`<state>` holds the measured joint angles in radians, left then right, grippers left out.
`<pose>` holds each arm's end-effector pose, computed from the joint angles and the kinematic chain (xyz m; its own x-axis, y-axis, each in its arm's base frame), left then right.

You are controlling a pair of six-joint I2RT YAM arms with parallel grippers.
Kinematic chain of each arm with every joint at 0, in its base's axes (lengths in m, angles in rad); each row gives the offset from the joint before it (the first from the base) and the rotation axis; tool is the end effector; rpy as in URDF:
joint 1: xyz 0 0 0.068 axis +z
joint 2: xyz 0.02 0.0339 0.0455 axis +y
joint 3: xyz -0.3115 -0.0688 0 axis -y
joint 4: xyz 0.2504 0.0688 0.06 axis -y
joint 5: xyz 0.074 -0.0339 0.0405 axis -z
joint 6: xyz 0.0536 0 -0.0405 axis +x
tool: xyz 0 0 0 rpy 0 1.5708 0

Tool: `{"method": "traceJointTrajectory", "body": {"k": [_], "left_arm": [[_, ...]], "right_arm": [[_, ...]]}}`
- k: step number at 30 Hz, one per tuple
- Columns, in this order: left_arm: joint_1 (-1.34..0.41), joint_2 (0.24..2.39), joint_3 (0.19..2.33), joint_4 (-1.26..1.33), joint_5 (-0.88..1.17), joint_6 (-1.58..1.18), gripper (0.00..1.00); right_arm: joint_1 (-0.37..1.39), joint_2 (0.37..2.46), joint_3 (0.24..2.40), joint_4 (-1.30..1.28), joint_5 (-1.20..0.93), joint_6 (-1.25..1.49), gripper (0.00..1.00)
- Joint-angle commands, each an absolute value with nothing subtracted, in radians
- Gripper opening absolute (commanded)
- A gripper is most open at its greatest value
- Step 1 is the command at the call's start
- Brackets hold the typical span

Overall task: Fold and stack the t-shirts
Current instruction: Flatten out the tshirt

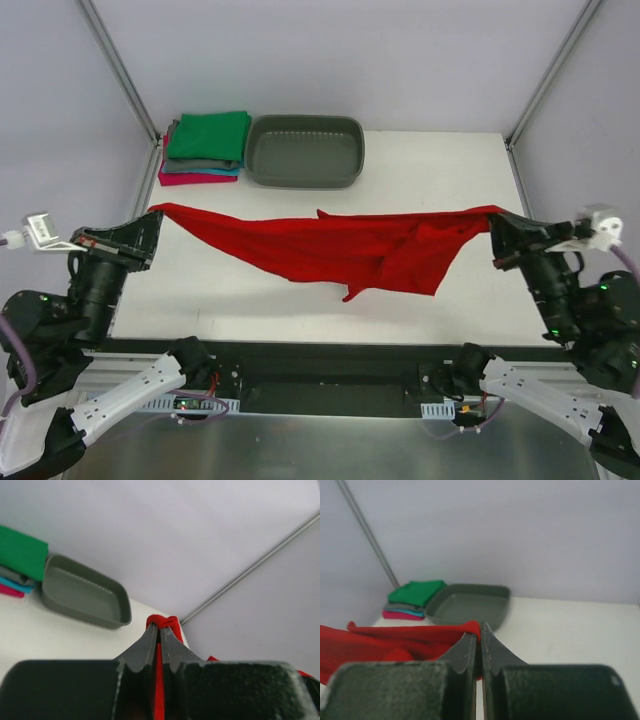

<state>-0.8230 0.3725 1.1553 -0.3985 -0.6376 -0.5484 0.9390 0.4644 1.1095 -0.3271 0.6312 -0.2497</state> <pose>0.0054 0.0411 0.4899 0.1061 -0.7304 -0.6748 0.3154 0.6683 -0.6737 0.0355 -0.0051 0.4882 0.2581 0.0149 -0.9660 -0.2649 0.9627 -0.0559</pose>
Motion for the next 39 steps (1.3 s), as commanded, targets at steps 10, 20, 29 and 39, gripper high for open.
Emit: {"method": "traceJointTrajectory", "body": {"k": [10, 20, 29, 39], "left_arm": [[-0.819, 0.409, 1.175, -0.305, -0.738, -0.425, 0.00], [-0.812, 0.569, 0.694, -0.342, -0.977, -0.673, 0.00], [-0.511, 0.847, 0.569, -0.359, -0.652, -0.819, 0.00], [-0.508, 0.798, 0.522, -0.357, -0.650, -0.810, 0.00]], "right_arm": [[0.936, 0.508, 1.191, -0.367, 0.541, -0.258, 0.01], [0.823, 0.786, 0.798, -0.390, 0.685, 0.064, 0.01], [0.609, 1.325, 0.914, -0.283, 0.561, 0.038, 0.47], [0.603, 1.124, 0.847, -0.618, 0.598, 0.326, 0.96]]}}
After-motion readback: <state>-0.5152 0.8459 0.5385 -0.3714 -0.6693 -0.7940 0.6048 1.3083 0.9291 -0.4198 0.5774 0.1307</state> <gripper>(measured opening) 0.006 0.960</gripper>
